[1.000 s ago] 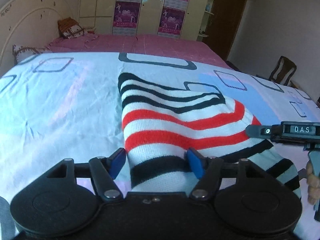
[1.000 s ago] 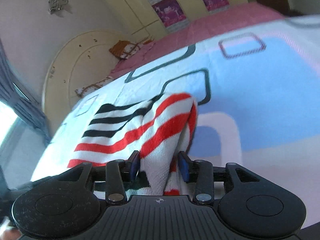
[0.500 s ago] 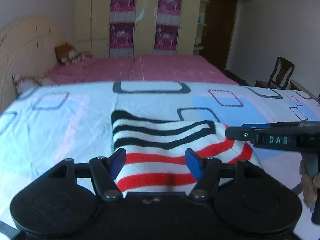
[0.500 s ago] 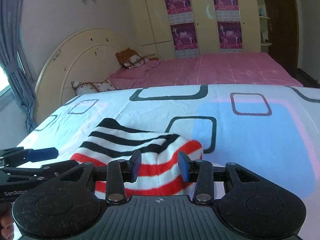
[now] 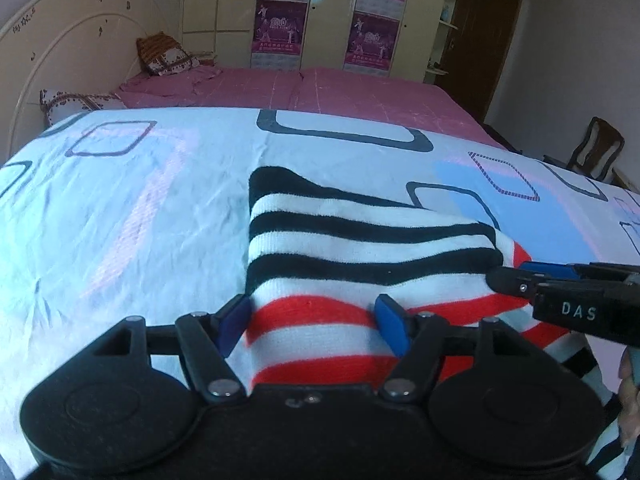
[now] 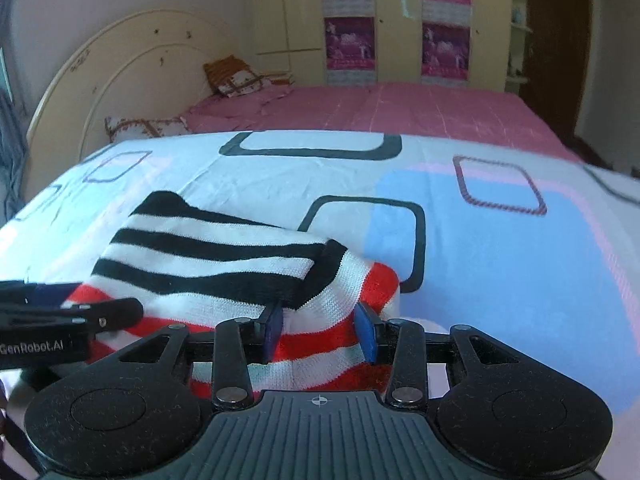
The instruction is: Fold small clothes
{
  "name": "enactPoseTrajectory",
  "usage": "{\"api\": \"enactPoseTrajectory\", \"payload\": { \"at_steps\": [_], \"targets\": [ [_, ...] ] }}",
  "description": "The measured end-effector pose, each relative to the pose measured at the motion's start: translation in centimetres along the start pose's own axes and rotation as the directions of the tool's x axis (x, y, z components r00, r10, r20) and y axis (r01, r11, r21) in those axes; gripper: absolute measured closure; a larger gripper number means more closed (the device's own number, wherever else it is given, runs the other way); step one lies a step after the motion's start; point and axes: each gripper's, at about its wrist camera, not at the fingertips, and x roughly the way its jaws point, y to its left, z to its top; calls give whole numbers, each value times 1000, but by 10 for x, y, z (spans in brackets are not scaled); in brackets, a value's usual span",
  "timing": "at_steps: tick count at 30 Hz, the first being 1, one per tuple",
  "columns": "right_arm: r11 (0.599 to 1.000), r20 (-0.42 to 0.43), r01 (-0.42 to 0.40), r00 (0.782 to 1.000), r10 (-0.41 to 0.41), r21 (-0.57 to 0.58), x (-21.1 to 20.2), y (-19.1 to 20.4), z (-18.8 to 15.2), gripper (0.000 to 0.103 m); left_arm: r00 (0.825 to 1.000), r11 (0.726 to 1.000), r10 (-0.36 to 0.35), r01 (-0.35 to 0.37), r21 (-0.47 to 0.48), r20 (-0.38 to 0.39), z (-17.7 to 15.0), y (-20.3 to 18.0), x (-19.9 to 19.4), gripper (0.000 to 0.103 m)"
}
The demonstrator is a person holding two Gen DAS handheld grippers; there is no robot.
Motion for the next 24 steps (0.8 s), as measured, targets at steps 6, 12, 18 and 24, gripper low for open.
{"api": "enactPoseTrajectory", "payload": {
  "at_steps": [6,12,18,24],
  "targets": [
    [1000,70,-25,997,25,-8,-49,0,-4,64,1000,1000,-7,7,6,30,-11,-7,-36,38],
    [999,81,-27,996,30,-35,-86,6,-32,63,1000,1000,-8,8,-14,16,-36,-12,-66,38],
    [999,18,54,998,-54,-5,-82,1,-60,63,1000,999,-10,10,-45,7,-50,-10,-70,32],
    [997,39,48,998,-51,56,-102,0,-66,63,1000,999,-12,12,-37,9,-50,-10,-84,33]
  ]
}}
